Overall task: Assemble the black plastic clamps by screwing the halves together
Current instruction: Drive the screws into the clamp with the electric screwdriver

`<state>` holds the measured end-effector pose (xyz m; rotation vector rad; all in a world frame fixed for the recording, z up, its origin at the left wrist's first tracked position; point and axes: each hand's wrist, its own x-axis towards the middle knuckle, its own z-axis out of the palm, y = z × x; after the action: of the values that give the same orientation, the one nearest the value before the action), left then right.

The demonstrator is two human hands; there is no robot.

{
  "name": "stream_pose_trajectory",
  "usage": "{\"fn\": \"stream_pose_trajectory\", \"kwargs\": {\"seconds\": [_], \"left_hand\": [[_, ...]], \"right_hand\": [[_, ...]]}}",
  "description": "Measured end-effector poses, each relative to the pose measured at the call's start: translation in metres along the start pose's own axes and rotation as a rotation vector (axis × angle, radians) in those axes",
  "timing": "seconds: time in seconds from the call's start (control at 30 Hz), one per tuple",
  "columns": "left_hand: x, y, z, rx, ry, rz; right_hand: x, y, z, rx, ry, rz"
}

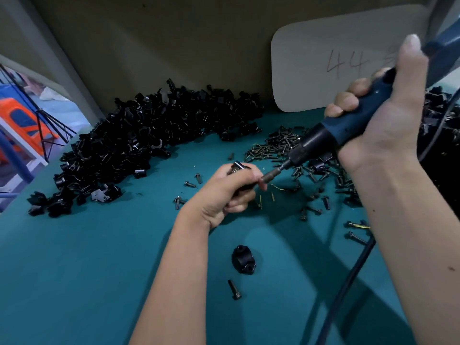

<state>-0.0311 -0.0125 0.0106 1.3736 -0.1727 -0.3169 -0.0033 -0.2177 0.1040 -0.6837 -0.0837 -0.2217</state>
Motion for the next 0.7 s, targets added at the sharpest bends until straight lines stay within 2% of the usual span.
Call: {"fn": "stream_pose_trajectory", "kwargs": {"seconds": [0.1, 0.23, 0.33, 0.4, 0.53, 0.6, 0.7], "left_hand": [[0.004, 0.002, -0.006, -0.218, 0.284, -0.048], [0.003, 0.004, -0.014, -0.575, 0.343, -0.108], [0.003, 0.002, -0.017, -0.654, 0.370, -0.118], [0.005, 0.002, -0.017, -0.654, 0.379, -0.117], [0.007, 0.002, -0.014, -0.623, 0.404, -0.111], [0.011, 0.000, -0.011, -0.498, 0.475, -0.072], [0.019, -0.005, -0.002, -0.171, 0.648, 0.059]], "right_hand": [[0.001, 0.003, 0.002, -0.197, 0.063, 0.071], [0.003, 0.029, -0.009, -0.656, 0.026, 0.303], [0.000, 0.057, -0.021, -0.904, -0.021, 0.386], [-0.002, 0.076, -0.028, -1.026, -0.061, 0.333], [-0.003, 0.095, -0.035, -1.533, -0.119, 0.097], [-0.005, 0.099, -0.038, -1.645, -0.160, 0.092], [-0.008, 0.100, -0.039, -1.708, -0.213, 0.093]]}}
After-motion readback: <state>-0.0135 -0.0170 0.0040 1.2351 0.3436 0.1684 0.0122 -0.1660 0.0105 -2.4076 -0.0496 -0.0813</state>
